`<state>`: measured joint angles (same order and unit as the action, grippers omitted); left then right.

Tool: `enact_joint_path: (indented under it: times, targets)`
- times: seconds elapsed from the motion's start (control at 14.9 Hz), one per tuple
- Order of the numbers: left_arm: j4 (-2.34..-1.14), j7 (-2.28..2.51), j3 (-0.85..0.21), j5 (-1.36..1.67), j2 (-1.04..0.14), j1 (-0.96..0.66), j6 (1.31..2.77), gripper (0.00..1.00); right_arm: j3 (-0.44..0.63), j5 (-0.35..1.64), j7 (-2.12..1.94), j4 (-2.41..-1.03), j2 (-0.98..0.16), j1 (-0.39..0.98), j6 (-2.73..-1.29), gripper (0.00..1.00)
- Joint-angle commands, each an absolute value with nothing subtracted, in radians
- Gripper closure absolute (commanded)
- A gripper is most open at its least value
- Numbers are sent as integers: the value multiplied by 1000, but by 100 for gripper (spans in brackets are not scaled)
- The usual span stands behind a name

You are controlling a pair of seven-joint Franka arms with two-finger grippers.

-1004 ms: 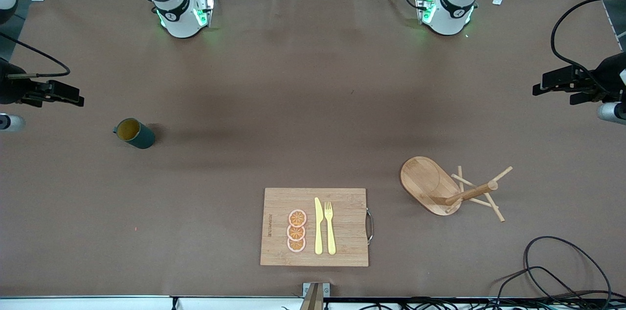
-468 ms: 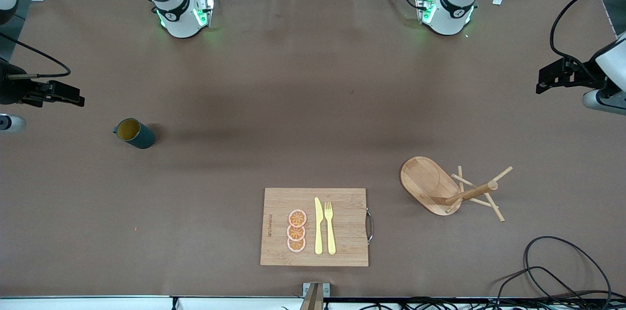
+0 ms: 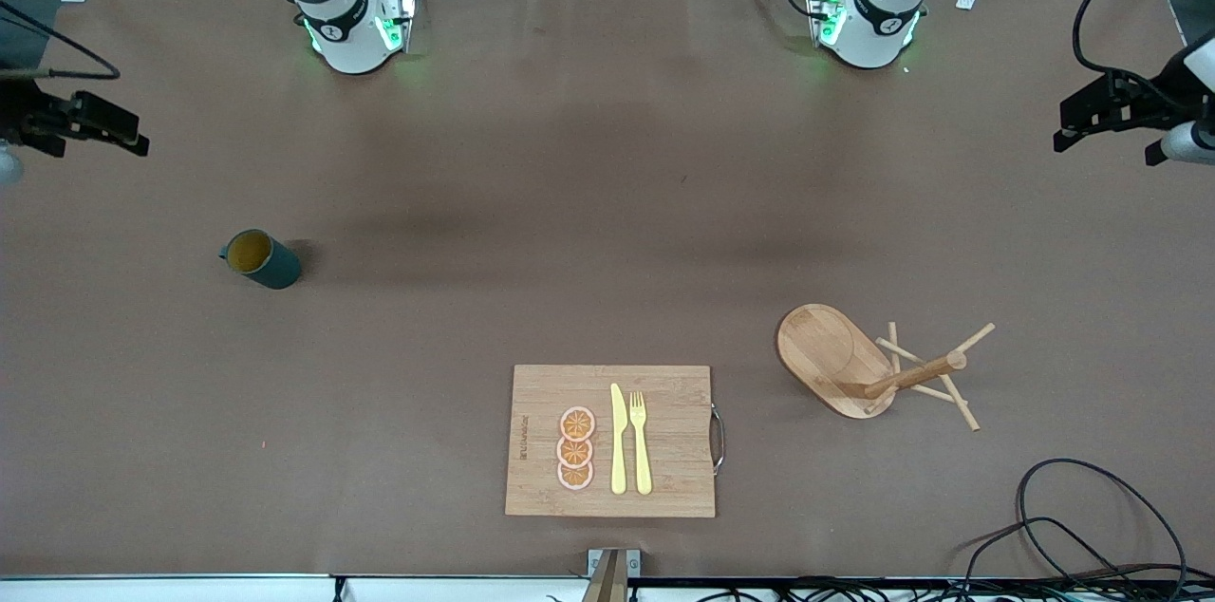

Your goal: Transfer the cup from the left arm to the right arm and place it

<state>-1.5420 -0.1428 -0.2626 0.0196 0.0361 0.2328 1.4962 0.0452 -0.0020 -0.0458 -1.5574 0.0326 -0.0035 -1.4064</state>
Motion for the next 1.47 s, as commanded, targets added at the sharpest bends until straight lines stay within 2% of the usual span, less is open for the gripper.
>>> enact_joint_path:
  times: [0.0,0.27,0.47,0.87,1.4]
  targets:
    - [-1649,-51,-229,31,130,166,1555,0,43,-18,-40,-1621,98,-3,-1430,0]
    - [-1641,-41,-108,26,127,48,1554,0,44,-17,-40,-1620,112,-5,-1433,0]
    - [-1635,-41,-113,21,130,41,1554,0,44,-6,-40,-1612,109,-5,-1439,0]
    - [-1635,72,-87,-11,153,-70,1548,0,46,-3,-80,-1572,103,-8,-1431,0]
    - [-1591,14,-75,-3,120,-72,1514,0,48,-3,-91,-1571,103,-9,-1424,0]
